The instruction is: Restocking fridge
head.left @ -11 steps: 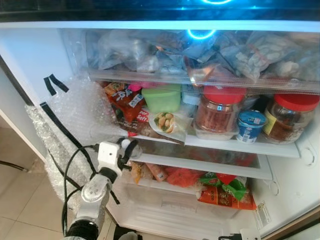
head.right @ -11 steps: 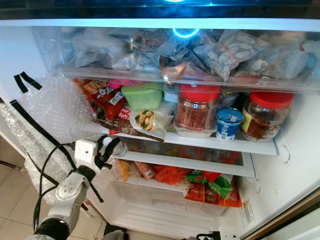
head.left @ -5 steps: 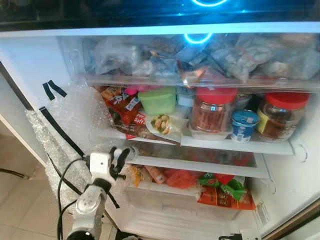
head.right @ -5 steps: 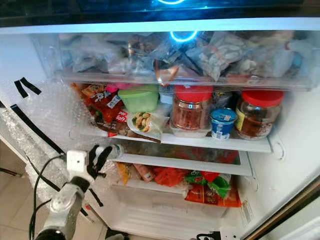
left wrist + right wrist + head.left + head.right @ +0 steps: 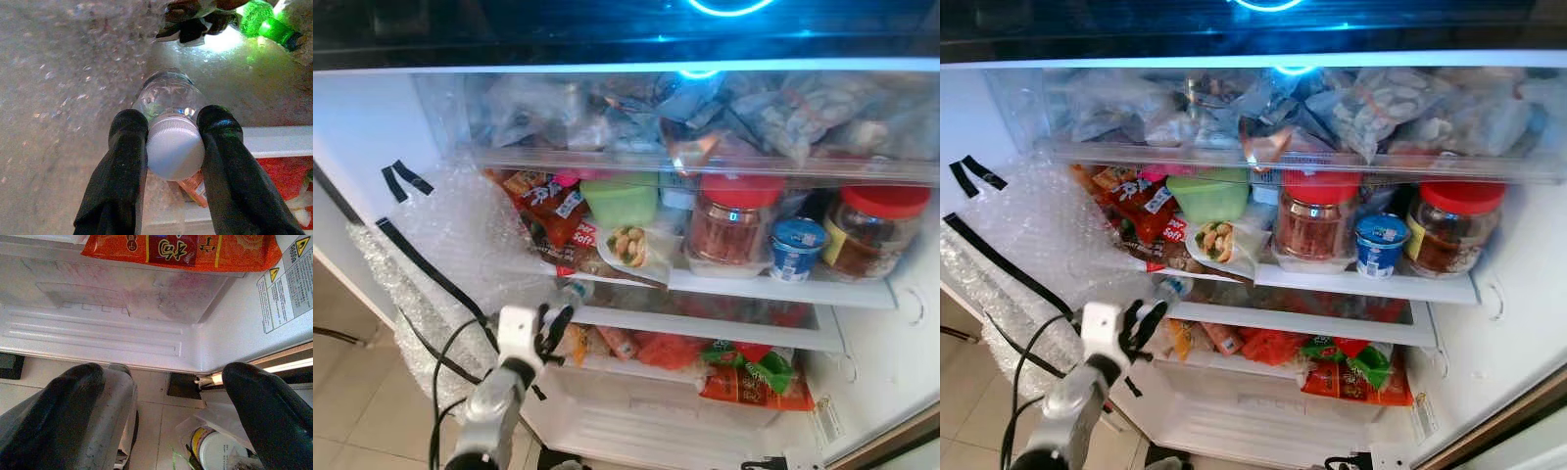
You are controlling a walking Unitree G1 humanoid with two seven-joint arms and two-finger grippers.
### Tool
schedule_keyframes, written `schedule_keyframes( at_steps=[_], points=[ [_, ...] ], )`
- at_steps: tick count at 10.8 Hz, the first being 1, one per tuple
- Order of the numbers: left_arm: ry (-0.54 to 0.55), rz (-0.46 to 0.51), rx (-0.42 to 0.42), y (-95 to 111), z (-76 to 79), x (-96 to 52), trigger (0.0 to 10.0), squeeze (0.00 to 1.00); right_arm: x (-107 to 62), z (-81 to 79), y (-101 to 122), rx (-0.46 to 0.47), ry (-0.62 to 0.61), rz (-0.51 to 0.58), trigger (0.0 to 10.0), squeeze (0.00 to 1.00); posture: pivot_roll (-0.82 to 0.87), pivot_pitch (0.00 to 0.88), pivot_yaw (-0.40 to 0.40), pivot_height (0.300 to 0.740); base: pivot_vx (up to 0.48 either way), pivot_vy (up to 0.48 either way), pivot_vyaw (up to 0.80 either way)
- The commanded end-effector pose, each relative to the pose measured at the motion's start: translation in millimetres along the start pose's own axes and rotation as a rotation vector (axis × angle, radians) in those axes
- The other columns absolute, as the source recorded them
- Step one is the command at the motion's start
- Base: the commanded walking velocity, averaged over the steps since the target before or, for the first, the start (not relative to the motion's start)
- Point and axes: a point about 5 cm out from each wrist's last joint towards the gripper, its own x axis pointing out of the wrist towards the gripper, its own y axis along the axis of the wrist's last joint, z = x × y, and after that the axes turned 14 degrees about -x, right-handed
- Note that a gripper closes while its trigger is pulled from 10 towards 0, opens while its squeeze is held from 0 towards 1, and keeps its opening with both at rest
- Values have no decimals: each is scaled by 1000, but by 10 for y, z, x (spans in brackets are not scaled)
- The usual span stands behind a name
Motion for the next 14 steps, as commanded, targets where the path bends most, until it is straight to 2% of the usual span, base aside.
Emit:
schedule_keyframes(
  at_steps=[1,3,6,7,8,14],
  points=[
    [-8,-153,-1,-226,-12,-60,10000,0,-178,-192,-445,9,74,-183,10000,0,-25,45,56,656,0,0,0],
    [-22,-173,21,-152,32,83,10000,0,-180,-196,-449,10,72,-184,10000,0,-30,45,60,656,0,0,0],
    [48,-228,29,-166,14,161,10000,0,-183,-199,-454,9,75,-187,10000,0,-28,47,59,656,0,0,0],
    [67,-230,34,-164,3,169,10000,192,-183,-200,-454,10,74,-186,10000,0,-31,48,60,656,0,0,0],
    [110,-216,16,-146,-31,175,10000,1000,-184,-199,-456,12,72,-186,10000,0,-35,48,63,656,0,0,0],
    [148,-82,2,83,-70,263,10000,1000,-177,-186,-445,7,69,-186,10000,0,-31,44,58,656,0,0,0]
  ],
)
